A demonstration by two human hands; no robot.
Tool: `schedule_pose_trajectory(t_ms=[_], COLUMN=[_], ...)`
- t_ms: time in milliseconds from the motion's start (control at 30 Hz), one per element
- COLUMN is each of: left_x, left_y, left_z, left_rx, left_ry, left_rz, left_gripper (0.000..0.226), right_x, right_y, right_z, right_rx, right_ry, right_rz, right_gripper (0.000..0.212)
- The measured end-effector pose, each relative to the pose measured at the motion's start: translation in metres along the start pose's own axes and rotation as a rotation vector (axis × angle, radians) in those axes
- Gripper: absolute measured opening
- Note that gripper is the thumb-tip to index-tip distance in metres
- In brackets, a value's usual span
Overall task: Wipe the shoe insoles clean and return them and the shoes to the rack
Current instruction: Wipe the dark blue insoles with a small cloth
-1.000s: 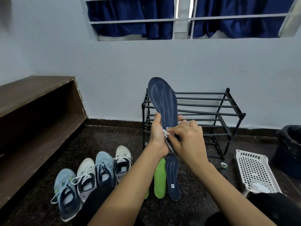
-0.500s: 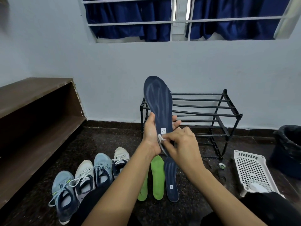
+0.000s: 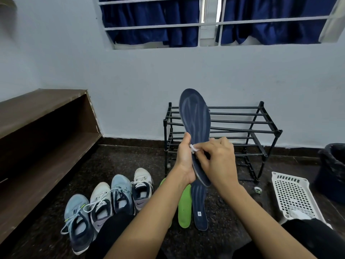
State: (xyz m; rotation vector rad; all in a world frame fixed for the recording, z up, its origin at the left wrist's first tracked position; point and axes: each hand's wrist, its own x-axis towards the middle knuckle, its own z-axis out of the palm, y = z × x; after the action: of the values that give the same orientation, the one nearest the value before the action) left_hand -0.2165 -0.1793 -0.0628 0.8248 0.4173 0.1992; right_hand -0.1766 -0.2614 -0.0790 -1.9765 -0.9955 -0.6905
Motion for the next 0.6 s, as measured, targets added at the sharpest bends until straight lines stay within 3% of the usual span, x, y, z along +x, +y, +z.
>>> schedule_pose_trajectory(t_ms=[167,333,600], left_x=[0.006,0.000,-0.005], left_y=[0.015,0.009,-0.003], left_z=[-0.005,-0.003,0.005], left_rx=[-0.103,-0.025,-0.003], left_ry=[0.013,0.018,-0.004], left_rz=[0.088,0.046,-0.005], left_gripper=[0.068,0.078,0.068], right_x=[-0.015,-0.007,0.014], right_y=[-0.006,-0.003,0.003], right_z=[0.001,-0.002,-0.006], right_rx=[0.035,-0.066,-0.137], right_ry=[-0.085,-0.039,0.034], right_rz=[-0.032,-0.090,-0.062], right_gripper=[0.014,0.014,0.010])
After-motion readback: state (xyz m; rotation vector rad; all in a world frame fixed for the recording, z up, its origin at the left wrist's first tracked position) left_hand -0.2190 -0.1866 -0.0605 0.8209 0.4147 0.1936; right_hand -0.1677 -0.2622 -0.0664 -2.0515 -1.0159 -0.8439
